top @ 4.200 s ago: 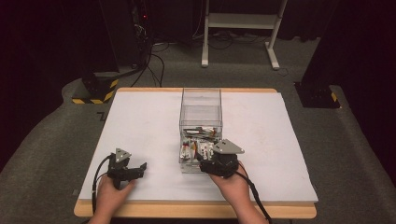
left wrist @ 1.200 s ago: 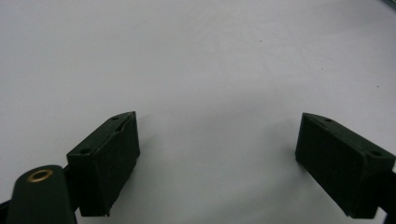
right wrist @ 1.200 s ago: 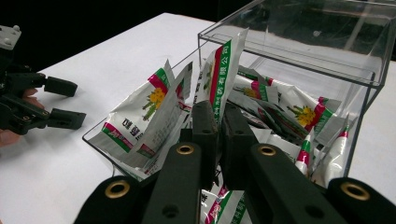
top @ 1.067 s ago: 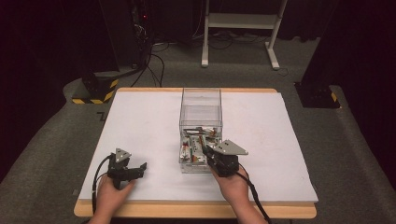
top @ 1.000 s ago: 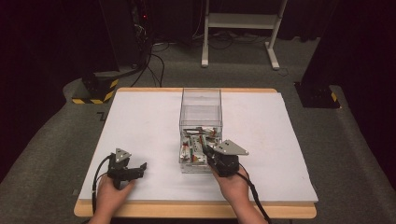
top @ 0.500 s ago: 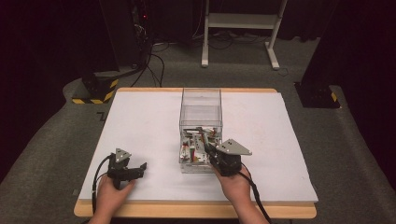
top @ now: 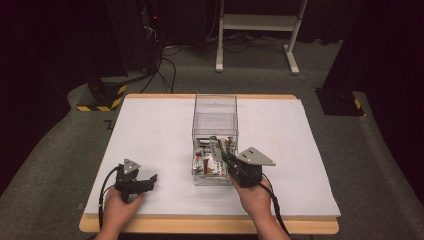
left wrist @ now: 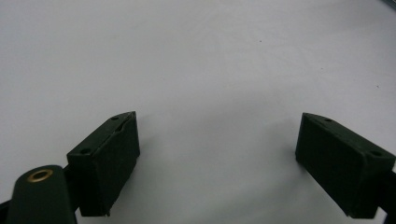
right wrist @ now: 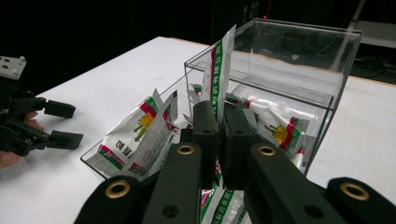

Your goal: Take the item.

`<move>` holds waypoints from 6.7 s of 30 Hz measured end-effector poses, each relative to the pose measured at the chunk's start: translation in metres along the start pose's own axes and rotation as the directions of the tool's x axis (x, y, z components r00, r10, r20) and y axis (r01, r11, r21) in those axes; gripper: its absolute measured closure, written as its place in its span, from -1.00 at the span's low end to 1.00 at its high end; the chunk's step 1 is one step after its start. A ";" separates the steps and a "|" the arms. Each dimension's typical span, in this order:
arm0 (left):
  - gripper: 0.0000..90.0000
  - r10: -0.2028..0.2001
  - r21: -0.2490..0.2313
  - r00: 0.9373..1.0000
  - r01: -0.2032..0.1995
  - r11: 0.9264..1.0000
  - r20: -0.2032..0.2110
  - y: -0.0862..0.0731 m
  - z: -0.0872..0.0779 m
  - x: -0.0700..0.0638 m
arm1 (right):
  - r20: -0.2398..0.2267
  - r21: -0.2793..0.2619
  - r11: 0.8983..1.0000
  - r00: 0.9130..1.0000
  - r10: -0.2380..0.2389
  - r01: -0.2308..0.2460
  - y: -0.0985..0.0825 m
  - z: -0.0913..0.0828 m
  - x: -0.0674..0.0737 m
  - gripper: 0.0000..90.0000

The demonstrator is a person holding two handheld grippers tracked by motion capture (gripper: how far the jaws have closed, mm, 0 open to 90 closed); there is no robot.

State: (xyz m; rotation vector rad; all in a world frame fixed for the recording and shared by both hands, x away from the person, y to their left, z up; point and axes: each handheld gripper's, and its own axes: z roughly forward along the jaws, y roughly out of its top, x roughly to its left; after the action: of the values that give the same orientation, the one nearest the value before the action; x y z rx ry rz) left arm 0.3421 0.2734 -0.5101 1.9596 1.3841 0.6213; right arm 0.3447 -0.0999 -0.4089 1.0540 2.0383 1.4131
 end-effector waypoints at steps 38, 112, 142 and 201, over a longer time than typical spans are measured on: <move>-0.69 0.000 0.000 1.000 0.000 1.000 0.000 0.000 0.000 0.000 | 0.100 -0.106 0.994 0.994 0.039 -0.028 0.014 -0.037 -0.035 0.93; -0.69 -0.003 -0.002 1.000 0.003 1.000 0.000 0.000 0.000 0.000 | 0.263 0.145 0.978 0.959 0.106 -0.148 -0.033 0.045 -0.122 0.93; -0.69 -0.001 -0.001 1.000 0.001 1.000 0.000 0.000 0.000 0.000 | 0.378 0.131 0.972 0.917 0.132 -0.194 -0.039 0.038 -0.153 0.51; -0.69 0.002 0.002 1.000 -0.002 1.000 0.000 0.000 0.000 0.000 | 0.291 0.175 0.978 0.955 0.061 -0.116 -0.047 0.010 -0.096 -0.10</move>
State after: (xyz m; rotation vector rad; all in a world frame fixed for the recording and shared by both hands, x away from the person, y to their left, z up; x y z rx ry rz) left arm 0.3420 0.2735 -0.5100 1.9621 1.3834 0.6210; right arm 0.3951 -0.1783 -0.4621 1.3590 1.9610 1.0482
